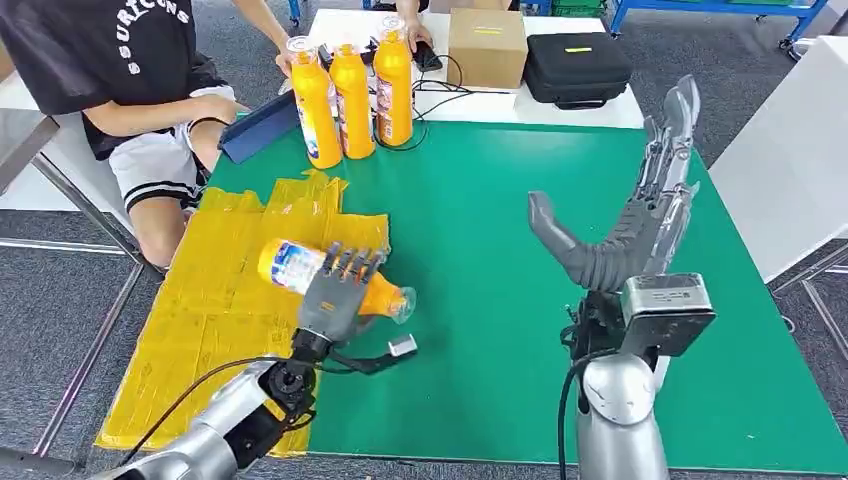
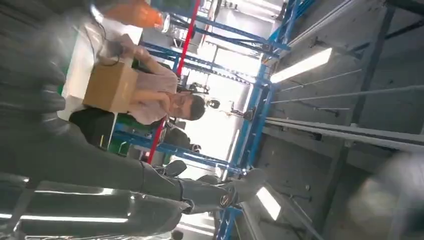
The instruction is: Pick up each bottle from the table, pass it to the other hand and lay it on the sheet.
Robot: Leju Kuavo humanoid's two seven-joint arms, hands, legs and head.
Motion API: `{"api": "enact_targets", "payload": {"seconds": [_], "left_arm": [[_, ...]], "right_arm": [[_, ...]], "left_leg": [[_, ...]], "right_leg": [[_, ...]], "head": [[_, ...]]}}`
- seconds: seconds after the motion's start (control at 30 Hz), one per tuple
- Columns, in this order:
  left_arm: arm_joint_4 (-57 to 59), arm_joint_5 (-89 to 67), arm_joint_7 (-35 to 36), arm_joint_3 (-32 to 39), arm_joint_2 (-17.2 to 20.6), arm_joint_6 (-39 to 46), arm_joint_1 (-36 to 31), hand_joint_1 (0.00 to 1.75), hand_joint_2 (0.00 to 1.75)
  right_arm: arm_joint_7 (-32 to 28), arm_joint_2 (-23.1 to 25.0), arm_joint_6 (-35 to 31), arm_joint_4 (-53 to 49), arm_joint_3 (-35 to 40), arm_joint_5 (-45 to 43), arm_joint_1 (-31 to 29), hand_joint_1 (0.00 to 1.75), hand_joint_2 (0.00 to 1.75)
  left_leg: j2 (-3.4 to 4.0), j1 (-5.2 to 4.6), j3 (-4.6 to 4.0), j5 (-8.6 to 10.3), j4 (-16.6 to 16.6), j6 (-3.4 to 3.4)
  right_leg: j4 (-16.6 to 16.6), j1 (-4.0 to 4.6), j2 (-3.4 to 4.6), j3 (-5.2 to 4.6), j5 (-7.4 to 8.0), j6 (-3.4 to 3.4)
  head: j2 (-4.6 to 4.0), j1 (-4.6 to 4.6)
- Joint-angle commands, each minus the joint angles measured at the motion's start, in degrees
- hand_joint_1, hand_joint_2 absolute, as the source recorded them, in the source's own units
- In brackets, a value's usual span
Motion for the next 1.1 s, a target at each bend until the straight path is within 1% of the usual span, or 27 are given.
{"api": "enact_targets", "payload": {"seconds": [0.03,0.07,0.1,0.17,0.2,0.23,0.27,0.37,0.43,0.5,0.53,0.57,0.6,0.63,0.67,0.7,0.73,0.77,0.83,0.87,0.9,0.93,0.97,1.0,1.03,1.07,1.1], "left_arm": [[3.3,1.4,0.6,11.2,-2.3,-0.4,-1.9,0.0,1.75],[3.0,2.1,0.9,14.4,-2.5,0.5,-1.6,0.0,1.75],[2.8,2.3,0.6,16.1,-2.5,0.8,-1.5,0.0,1.75],[2.2,4.2,-0.9,19.5,-2.7,1.7,-1.1,0.0,1.75],[1.4,7.9,-3.9,22.5,-3.2,2.7,-0.6,0.0,1.75],[0.4,13.1,-8.8,27.1,-3.9,3.5,-0.2,0.0,1.75],[0.3,16.0,-12.4,30.0,-4.1,3.4,-0.4,0.0,1.75],[-0.2,16.6,-13.6,31.6,-4.3,3.1,-0.6,0.0,1.75],[-0.2,16.6,-13.6,31.6,-4.3,3.1,-0.6,0.0,1.75],[-3.8,27.3,-26.7,40.1,-6.3,2.4,0.1,0.0,1.75],[-5.7,29.0,-29.4,41.6,-6.7,1.5,0.3,0.0,1.75],[-12.0,36.9,-37.8,44.8,-8.0,-2.6,1.7,0.0,1.75],[-18.4,43.6,-41.6,46.6,-9.1,-8.9,3.4,0.0,1.75],[-26.2,51.6,-44.5,46.9,-9.7,-17.0,5.7,0.0,1.75],[-37.6,59.3,-45.2,45.0,-9.5,-24.3,9.6,0.0,1.75],[-45.7,64.1,-44.1,42.9,-9.0,-29.1,12.3,0.0,1.75],[-52.4,68.7,-42.7,40.9,-8.2,-33.3,14.7,0.0,1.75],[-59.7,76.4,-42.3,38.2,-6.7,-40.3,17.3,0.0,1.75],[-66.8,79.2,-41.2,35.0,-4.7,-42.9,19.8,0.0,1.75],[-69.4,81.1,-40.0,33.8,-3.8,-44.5,21.1,0.0,1.75],[-70.8,83.0,-39.5,33.0,-3.3,-45.6,22.0,0.0,1.75],[-72.0,85.4,-39.3,32.2,-2.8,-47.1,23.1,0.0,1.75],[-72.7,86.4,-39.4,31.5,-2.6,-48.1,23.5,0.0,1.75],[-73.0,86.6,-39.4,31.3,-2.5,-48.3,23.6,0.0,1.75],[-73.4,86.6,-39.4,31.0,-2.5,-48.4,23.9,0.0,1.75],[-73.4,86.6,-39.4,31.0,-2.5,-48.4,23.9,0.0,1.75],[-73.4,86.6,-39.4,31.0,-2.5,-48.4,23.9,0.0,1.75]], "right_arm": [[0.8,0.3,0.3,3.9,-0.2,0.6,-2.1,0.0,1.75],[0.9,0.4,0.4,4.1,-0.4,0.7,-2.2,0.0,1.75],[0.9,0.5,0.3,4.3,-0.6,0.7,-2.2,0.0,1.75],[0.9,0.5,0.3,4.7,-0.6,0.7,-2.3,0.0,1.75],[0.8,0.4,0.4,4.7,-0.6,0.6,-2.3,0.0,1.75],[0.4,0.3,0.6,4.8,-0.6,0.0,-2.1,0.0,1.75],[0.0,0.2,0.7,5.1,-0.4,-0.7,-2.0,0.0,1.75],[-0.3,0.1,0.7,5.4,-0.3,-1.1,-2.0,0.0,1.75],[-0.3,0.1,0.7,5.4,-0.3,-1.1,-2.0,0.0,1.75],[-1.4,-0.1,0.7,5.2,0.0,-3.0,-1.6,0.0,1.75],[-1.8,-0.2,1.0,5.1,0.2,-4.1,-1.3,0.0,1.75],[-3.3,-0.2,2.1,4.3,0.3,-7.1,-0.7,0.0,1.75],[-4.4,-0.3,3.2,3.6,0.8,-9.1,-0.3,0.0,1.75],[-5.9,-0.4,2.8,2.8,1.2,-10.0,0.2,0.0,1.75],[-7.8,-0.8,2.8,1.5,2.4,-10.4,0.9,0.0,1.75],[-8.5,-1.1,2.6,0.5,3.5,-10.2,1.5,0.0,1.75],[-9.1,-1.4,2.5,-0.5,4.5,-10.0,2.1,0.0,1.75],[-10.3,-1.8,1.9,-1.7,6.1,-9.2,3.0,0.0,1.75],[-10.8,-2.0,1.9,-4.0,7.7,-8.6,4.7,0.0,1.75],[-11.0,-2.1,2.2,-5.2,8.5,-8.1,5.7,0.0,1.75],[-10.9,-2.3,2.7,-5.8,9.1,-7.7,6.1,0.0,1.75],[-10.7,-2.3,2.9,-6.4,9.6,-7.5,6.4,0.0,1.75],[-10.7,-2.6,2.8,-6.9,9.9,-7.4,6.5,0.0,1.75],[-10.6,-2.7,2.7,-7.0,10.0,-7.3,6.5,0.0,1.75],[-10.4,-2.9,2.8,-7.2,10.0,-7.3,6.5,0.0,1.75],[-10.4,-2.9,2.8,-7.2,10.0,-7.3,6.5,0.0,1.75],[-10.4,-2.9,2.8,-7.2,10.0,-7.3,6.5,0.0,1.75]], "left_leg": [[0.12,0.03,0.36,-0.15,-0.1,-0.13],[0.1,0.03,0.19,-0.08,0.0,-0.09],[0.15,0.04,0.37,-0.14,-0.1,-0.13],[0.15,0.02,0.34,-0.13,-0.1,-0.13],[0.13,0.03,0.34,-0.12,-0.1,-0.14],[0.1,0.03,0.22,-0.08,-0.1,-0.1],[0.17,0.03,0.34,-0.13,-0.1,-0.14],[0.06,0.04,0.12,-0.06,0.0,-0.08],[0.12,0.04,0.31,-0.11,-0.1,-0.12],[0.15,0.02,0.41,-0.14,-0.1,-0.13],[0.04,0.02,0.11,-0.05,0.0,-0.06],[0.05,0.03,0.11,-0.05,0.0,-0.07],[-0.01,0.04,0.22,-0.12,0.0,-0.11],[0.0,0.03,0.23,-0.11,0.0,-0.1],[-0.07,0.04,0.03,-0.06,0.0,-0.07],[-0.04,0.04,0.2,-0.14,0.0,-0.1],[0.04,0.02,0.1,-0.13,0.0,-0.09],[0.12,-0.01,0.03,-0.11,0.0,-0.07],[0.31,0.0,0.15,-0.23,0.0,-0.13],[0.25,0.0,0.04,-0.16,0.0,-0.1],[0.28,0.02,0.2,-0.26,0.0,-0.15],[0.2,0.0,0.02,-0.14,0.0,-0.1],[0.28,-0.01,0.3,-0.28,-0.1,-0.17],[0.22,-0.01,0.1,-0.19,0.0,-0.12],[0.31,0.01,0.32,-0.32,0.0,-0.21],[0.19,0.0,0.07,-0.19,0.0,-0.15],[0.21,0.02,0.22,-0.25,0.0,-0.19]], "right_leg": [[-0.1,0.03,0.03,0.37,-0.12,-0.04],[-0.1,0.03,0.05,0.19,-0.05,-0.02],[-0.1,0.04,0.07,0.37,-0.09,-0.04],[-0.1,0.03,0.07,0.33,-0.09,-0.04],[-0.1,0.04,0.04,0.34,-0.09,-0.05],[-0.1,0.03,0.04,0.22,-0.05,-0.03],[-0.1,0.04,0.09,0.33,-0.08,-0.05],[-0.1,0.05,0.02,0.14,-0.03,-0.02],[-0.1,0.04,0.05,0.3,-0.07,-0.03],[-0.1,0.03,0.06,0.39,-0.1,-0.04],[-0.1,0.03,-0.01,0.13,-0.04,-0.02],[-0.1,0.03,0.0,0.13,-0.04,-0.01],[-0.1,0.04,-0.09,0.28,-0.12,-0.02],[-0.1,0.04,-0.08,0.26,-0.1,-0.02],[-0.1,0.04,-0.12,0.09,-0.07,0.0],[-0.1,0.04,-0.12,0.26,-0.14,-0.01],[0.0,0.02,-0.03,0.13,-0.11,-0.01],[0.0,-0.02,0.07,0.02,-0.07,-0.01],[0.0,-0.01,0.2,0.1,-0.14,-0.05],[0.0,-0.01,0.16,0.0,-0.08,-0.04],[0.0,0.0,0.17,0.15,-0.17,-0.06],[0.0,-0.02,0.12,-0.01,-0.07,-0.03],[-0.1,-0.02,0.18,0.24,-0.2,-0.05],[-0.1,-0.02,0.17,0.05,-0.11,-0.04],[-0.1,0.0,0.22,0.25,-0.2,-0.07],[-0.1,0.0,0.13,0.02,-0.11,-0.05],[-0.1,0.03,0.13,0.18,-0.17,-0.07]], "head": [[0.02,0.0],[0.0,0.0],[0.0,0.0],[0.0,0.02],[0.0,0.0],[0.02,0.0],[0.0,0.0],[0.02,0.0],[0.0,0.0],[0.0,0.0],[0.0,0.0],[0.0,0.0],[0.0,0.0],[0.0,0.0],[0.0,0.0],[0.0,0.02],[0.0,0.0],[0.0,0.02],[0.0,0.02],[0.0,0.0],[0.0,0.0],[0.0,0.0],[0.0,0.0],[0.0,0.0],[0.0,0.0],[0.0,-0.02],[0.0,0.0]]}}
